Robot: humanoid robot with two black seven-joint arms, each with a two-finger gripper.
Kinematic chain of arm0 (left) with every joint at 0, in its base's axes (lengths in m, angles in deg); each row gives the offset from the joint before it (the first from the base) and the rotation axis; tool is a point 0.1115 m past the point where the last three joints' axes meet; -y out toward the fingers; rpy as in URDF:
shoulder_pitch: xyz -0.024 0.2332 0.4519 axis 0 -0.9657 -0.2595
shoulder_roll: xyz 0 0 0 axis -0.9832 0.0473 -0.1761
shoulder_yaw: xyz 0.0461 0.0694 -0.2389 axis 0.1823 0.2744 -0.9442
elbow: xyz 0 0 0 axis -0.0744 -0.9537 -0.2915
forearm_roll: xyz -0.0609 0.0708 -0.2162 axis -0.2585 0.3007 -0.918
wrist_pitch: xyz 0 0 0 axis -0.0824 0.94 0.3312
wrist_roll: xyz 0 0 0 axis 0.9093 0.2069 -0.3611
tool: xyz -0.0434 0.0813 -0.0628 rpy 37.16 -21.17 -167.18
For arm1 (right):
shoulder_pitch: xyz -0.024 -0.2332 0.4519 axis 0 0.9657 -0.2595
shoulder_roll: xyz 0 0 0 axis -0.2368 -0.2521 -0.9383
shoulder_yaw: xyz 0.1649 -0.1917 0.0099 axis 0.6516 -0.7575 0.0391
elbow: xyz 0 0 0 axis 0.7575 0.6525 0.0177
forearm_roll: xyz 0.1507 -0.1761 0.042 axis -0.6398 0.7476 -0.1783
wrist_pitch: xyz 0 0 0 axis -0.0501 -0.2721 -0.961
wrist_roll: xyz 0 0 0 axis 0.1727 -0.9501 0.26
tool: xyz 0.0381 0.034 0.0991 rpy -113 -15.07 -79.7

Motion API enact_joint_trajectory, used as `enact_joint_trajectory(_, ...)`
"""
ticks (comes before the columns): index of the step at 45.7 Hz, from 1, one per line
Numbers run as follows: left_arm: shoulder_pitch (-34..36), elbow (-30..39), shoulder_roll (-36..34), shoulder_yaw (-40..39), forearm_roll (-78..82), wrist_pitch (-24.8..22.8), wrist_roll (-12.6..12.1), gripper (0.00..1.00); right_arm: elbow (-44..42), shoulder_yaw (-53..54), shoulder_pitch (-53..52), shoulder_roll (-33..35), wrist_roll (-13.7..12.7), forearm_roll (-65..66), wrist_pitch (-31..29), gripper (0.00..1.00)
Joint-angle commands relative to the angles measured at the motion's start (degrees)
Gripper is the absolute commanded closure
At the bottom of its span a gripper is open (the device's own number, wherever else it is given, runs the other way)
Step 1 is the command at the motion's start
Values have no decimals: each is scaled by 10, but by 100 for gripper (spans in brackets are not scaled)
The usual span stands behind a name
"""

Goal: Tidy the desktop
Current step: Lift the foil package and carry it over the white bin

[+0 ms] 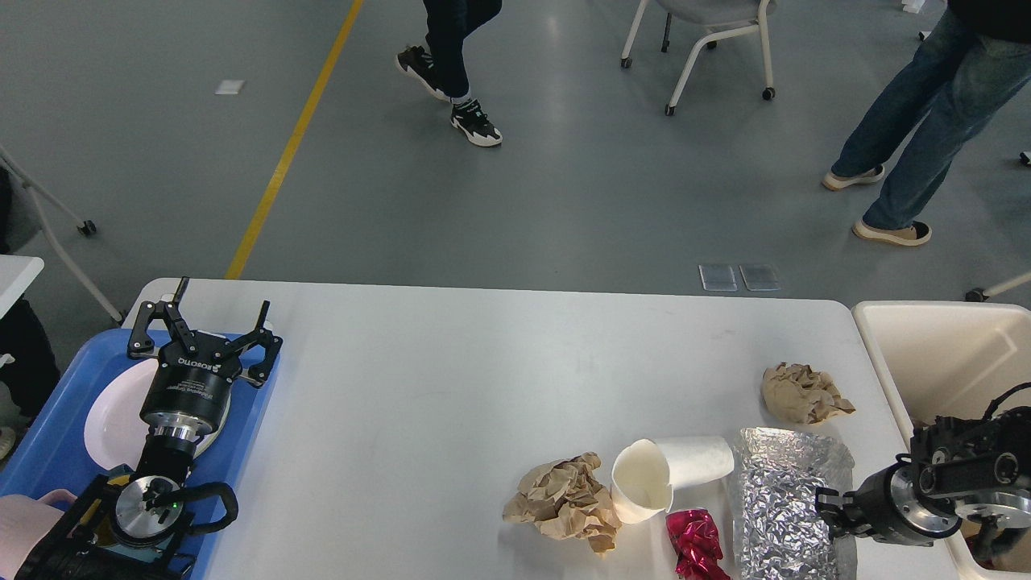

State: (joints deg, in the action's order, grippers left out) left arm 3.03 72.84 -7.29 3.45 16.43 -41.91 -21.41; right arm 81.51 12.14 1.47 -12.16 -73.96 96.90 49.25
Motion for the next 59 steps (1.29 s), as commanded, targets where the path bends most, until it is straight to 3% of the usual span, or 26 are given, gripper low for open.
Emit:
enact_joint_trajectory(1,0,0,0,0,0,0,-1,4,39,-11,-91,43,-1,0,-101,100)
enact_joint_trajectory(11,0,0,0,0,0,0,0,4,92,-121,-297,42,-1,-44,-209,100)
enact_joint_trajectory(19,0,0,0,0,0,0,-1,3,131,-215,-449,-25,-1,-115,-288,100)
enact_joint_trajectory(24,0,0,0,0,0,0,-1,4,137,-258,-514,-82,-2,-186,-304,100)
enact_joint_trajectory(29,0,0,0,0,0,0,-1,4,138,-276,-535,-89,-2,-220,-302,100)
enact_joint_trajectory(35,0,0,0,0,0,0,-1,4,128,-302,-534,-81,-2,-228,-279,100)
enact_joint_trajectory(42,0,0,0,0,0,0,-1,3,67,-353,-502,-14,-2,-262,-192,100)
enact_joint_trajectory(51,0,0,0,0,0,0,-1,4,-125,-306,-333,106,-2,-271,-138,100)
enact_joint_trajectory(59,0,0,0,0,0,0,-1,4,-231,-176,-120,126,-5,-272,-37,100)
